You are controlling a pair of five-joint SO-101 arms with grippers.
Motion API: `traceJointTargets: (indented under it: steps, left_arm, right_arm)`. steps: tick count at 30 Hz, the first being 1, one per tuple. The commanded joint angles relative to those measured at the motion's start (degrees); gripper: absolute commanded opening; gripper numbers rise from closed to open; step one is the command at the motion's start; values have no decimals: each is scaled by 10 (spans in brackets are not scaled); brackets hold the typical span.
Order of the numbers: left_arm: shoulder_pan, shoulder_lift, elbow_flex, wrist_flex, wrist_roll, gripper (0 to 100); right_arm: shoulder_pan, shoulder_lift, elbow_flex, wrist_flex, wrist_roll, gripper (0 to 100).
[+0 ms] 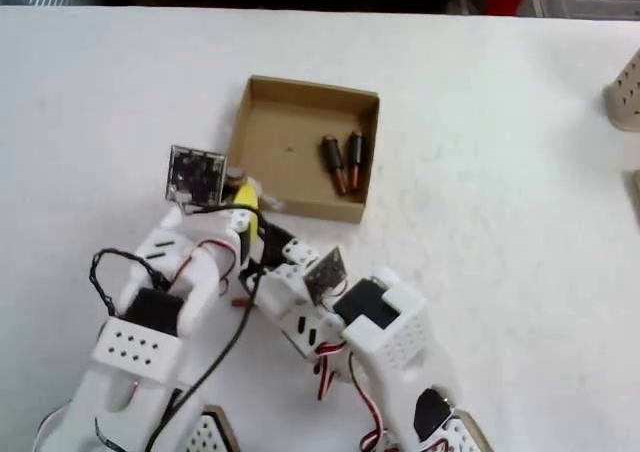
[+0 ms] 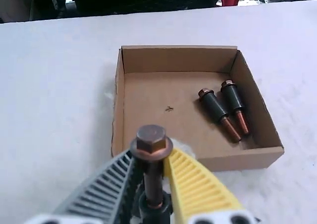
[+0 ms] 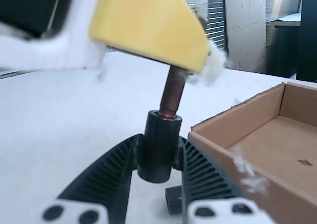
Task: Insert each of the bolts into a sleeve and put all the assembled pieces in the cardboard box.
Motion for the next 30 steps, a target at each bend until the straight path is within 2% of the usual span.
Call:
traceJointTargets:
  steps: [1,4,7,13,17,19,26,30]
  left_arm:
    - [2,3,-27,45,-5,277]
    - [2,3,-27,95,-4,439]
    - [-2,3,-28,135,-4,512]
    - [-47,3,-69,142,1,498]
    - [-54,3,-109,142,60,483]
    - [-53,3,-126,148,62,484]
    - [-57,3,-203,254,65,484]
    - [-74,3,-226,276,66,483]
  right_arm:
    - [-5,-12,-3,-1,3,17]
    - [-4,-12,-3,-1,3,17]
    - [-4,-12,-3,-1,3,17]
    - [-4,-12,-3,0,3,17]
    - [-4,-12,-3,0,3,17]
    - [-4,-12,-4,0,3,17]
    - [-4,-12,-4,0,3,17]
    - [-4,-12,-4,0,3,17]
